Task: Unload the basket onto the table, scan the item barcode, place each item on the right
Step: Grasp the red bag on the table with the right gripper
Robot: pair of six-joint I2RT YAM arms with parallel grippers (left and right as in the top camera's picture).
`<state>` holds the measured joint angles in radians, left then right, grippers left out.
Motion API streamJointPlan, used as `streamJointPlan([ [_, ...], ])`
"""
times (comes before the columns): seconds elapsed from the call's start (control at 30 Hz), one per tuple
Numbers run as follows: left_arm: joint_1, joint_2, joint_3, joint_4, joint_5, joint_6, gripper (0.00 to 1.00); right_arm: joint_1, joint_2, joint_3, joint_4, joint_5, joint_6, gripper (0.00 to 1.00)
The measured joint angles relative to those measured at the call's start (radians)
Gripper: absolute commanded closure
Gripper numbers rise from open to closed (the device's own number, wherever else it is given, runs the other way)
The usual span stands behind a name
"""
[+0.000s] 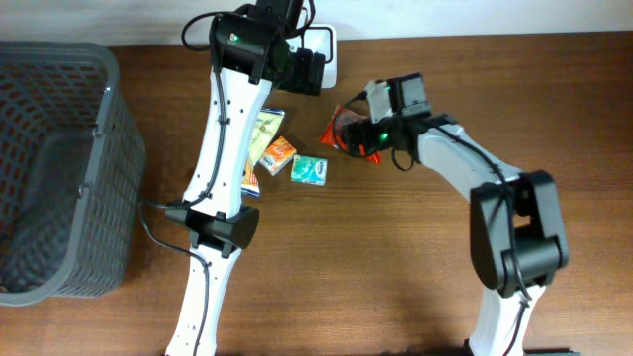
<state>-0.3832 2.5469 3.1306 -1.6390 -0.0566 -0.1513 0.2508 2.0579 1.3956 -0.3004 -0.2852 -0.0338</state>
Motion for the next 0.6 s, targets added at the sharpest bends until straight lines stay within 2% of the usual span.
streamJointPlan([
  [0.1,0.000,0.000,0.000,0.000,0.000,0.000,0.01,0.013,0.064,0.000,0.014,0.005,-0.110,0.24],
  [0.2,0.000,0.000,0.000,0.000,0.000,0.000,0.01,0.012,0.081,0.003,0.007,0.009,-0.131,0.26],
  [0.27,0.000,0.000,0.000,0.000,0.000,0.000,0.01,0.012,0.072,0.022,-0.092,0.008,-0.090,0.35],
  [0.33,0.000,0.000,0.000,-0.002,0.000,0.000,0.01,0.012,0.031,0.042,-0.295,0.008,-0.049,0.34],
  [0.4,0.000,0.000,0.000,0.000,0.000,0.000,0.01,0.012,-0.048,0.047,-0.368,0.024,-0.031,0.29],
  [0.47,0.000,0.000,0.000,0.000,0.000,0.000,0.01,0.012,-0.171,0.062,-0.298,0.095,-0.021,0.28],
  [0.5,0.000,0.000,0.000,-0.001,0.000,0.000,0.01,0.012,-0.187,0.074,-0.181,0.122,-0.026,0.25],
  [0.6,0.000,0.000,0.000,-0.002,0.000,0.000,0.01,0.012,-0.133,0.077,-0.103,0.141,-0.037,0.25],
])
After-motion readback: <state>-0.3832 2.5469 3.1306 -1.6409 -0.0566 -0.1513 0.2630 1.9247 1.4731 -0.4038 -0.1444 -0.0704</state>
